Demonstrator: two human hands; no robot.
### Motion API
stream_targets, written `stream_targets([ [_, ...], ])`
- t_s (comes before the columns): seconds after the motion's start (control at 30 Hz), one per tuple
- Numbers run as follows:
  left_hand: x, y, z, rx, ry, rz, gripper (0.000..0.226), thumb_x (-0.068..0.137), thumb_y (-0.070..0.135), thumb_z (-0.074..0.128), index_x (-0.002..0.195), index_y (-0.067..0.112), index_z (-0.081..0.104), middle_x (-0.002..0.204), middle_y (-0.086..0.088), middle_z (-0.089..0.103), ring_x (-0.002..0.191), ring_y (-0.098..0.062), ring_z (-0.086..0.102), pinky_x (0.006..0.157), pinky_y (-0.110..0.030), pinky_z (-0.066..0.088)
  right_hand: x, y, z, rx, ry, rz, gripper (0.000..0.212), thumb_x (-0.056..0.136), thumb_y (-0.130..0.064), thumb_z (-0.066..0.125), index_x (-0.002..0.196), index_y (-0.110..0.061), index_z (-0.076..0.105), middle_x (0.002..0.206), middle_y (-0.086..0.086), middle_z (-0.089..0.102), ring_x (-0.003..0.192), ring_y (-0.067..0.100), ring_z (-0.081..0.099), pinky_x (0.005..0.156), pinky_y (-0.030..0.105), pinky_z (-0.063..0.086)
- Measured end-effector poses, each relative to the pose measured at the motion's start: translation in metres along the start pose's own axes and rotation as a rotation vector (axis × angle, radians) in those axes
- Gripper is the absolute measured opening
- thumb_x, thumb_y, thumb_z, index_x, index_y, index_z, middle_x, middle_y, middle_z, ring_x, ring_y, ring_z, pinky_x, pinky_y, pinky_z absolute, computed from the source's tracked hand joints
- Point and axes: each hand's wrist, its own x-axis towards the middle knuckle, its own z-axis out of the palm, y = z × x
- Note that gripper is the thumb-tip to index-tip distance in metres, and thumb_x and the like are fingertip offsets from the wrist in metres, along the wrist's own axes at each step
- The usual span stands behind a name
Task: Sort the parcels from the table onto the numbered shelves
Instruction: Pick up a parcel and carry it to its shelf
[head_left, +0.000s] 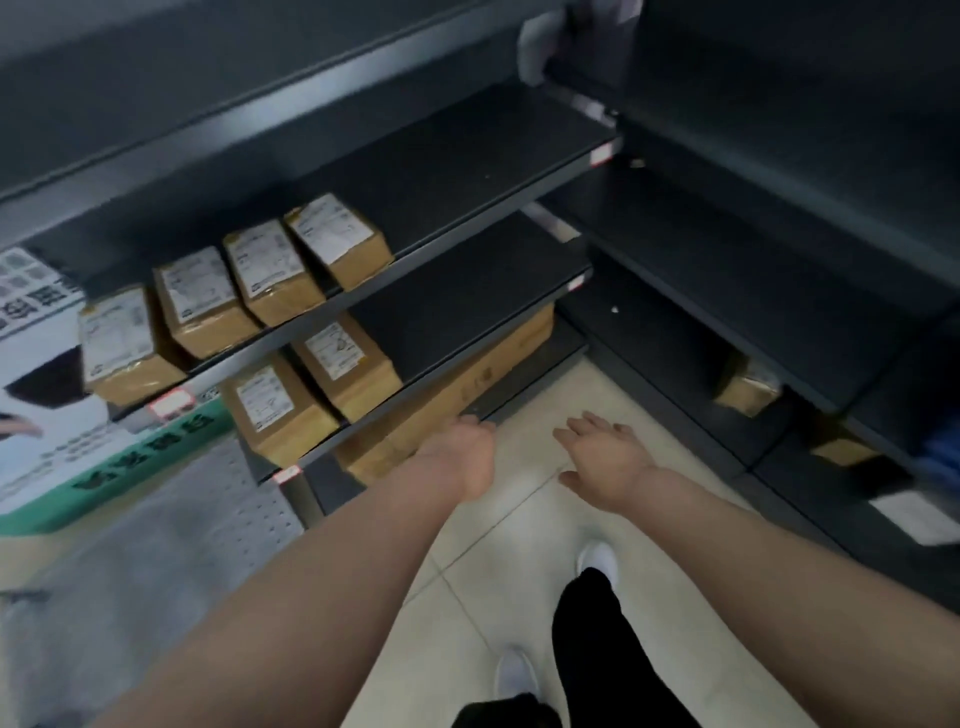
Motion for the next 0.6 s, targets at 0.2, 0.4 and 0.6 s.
stream_targets([
  [0.2,-0.017,0.125,-0.009,0.173,-0.053,0.295,0.044,0.098,0.023,0.048,0.137,0.003,0.041,0.138,-0.016,0.043,0.127,-0.033,0.042,0.098,-0.036,0.040,-0.121,0.056,0.036,0.138,0.056,0.263,0.062,0.098,-0.038,0.047,0.151,-0.017,0.023,0.157,0.006,0.022,0.147,0.024,0.014,0.116,0.041,0.020],
  [0.4,-0.039,0.293,0.009,0.333,0.023,0.581,0.044,0.091,0.019,0.056,0.133,0.008,0.048,0.138,-0.012,0.049,0.127,-0.032,0.048,0.104,-0.038,0.040,-0.263,0.135,0.091,0.294,0.118,0.594,0.060,0.097,-0.041,0.048,0.149,-0.017,0.029,0.155,0.007,0.028,0.146,0.025,0.018,0.115,0.042,0.026],
  [0.6,-0.089,0.461,0.058,0.520,-0.029,0.857,0.048,0.093,0.008,0.049,0.141,0.011,0.042,0.139,-0.011,0.045,0.126,-0.031,0.044,0.101,-0.042,0.042,-0.411,0.199,0.158,0.467,0.189,0.886,0.062,0.098,-0.040,0.047,0.152,-0.020,0.024,0.158,0.004,0.022,0.147,0.024,0.015,0.117,0.043,0.021],
])
